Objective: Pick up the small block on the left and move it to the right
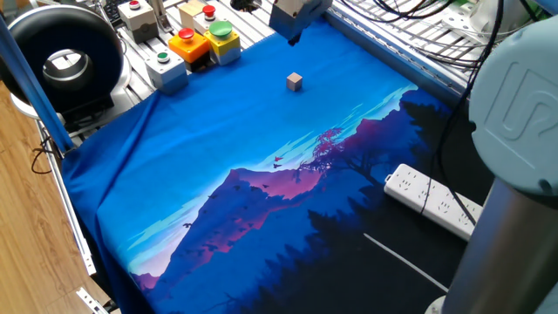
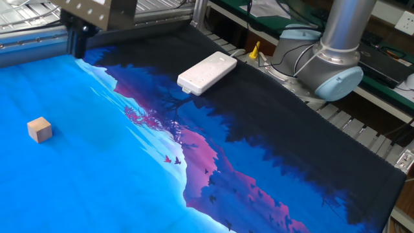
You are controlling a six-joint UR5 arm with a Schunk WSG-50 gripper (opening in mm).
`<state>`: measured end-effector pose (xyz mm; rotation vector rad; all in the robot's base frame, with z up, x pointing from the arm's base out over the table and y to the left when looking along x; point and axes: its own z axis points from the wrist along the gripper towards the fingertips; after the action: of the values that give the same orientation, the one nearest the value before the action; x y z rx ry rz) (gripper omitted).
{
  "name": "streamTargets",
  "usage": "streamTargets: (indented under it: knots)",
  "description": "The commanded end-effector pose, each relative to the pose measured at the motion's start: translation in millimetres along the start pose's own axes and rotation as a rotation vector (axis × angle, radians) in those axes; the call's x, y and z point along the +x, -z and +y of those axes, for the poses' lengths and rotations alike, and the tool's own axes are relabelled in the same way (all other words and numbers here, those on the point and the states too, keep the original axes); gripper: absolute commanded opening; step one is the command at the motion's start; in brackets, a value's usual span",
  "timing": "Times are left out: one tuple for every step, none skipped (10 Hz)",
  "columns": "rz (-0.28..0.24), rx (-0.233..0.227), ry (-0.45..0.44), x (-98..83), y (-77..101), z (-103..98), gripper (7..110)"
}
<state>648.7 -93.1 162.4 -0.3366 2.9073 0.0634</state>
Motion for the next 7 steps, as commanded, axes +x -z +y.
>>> streamTargets:
  knots:
    - [-0.04,-0.031,0.047,-11.6,-8.0,3,7]
    - [-0.026,-0.039,0.059,-13.3,-7.9,5,44]
    - [-0.013,-0.027,0.062,-12.5,-7.4,1,44]
    - [-0.012,-0.023,0.065,-11.3,-8.2,-3,44]
    - [-0.025,-0.019,0.065,-13.5,-12.7,-6,44]
    - [-0.039,0.019,0.065,-17.2,-20.0,-15,44]
    - [-0.05,0.047,0.074,-20.4,-25.5,-21,44]
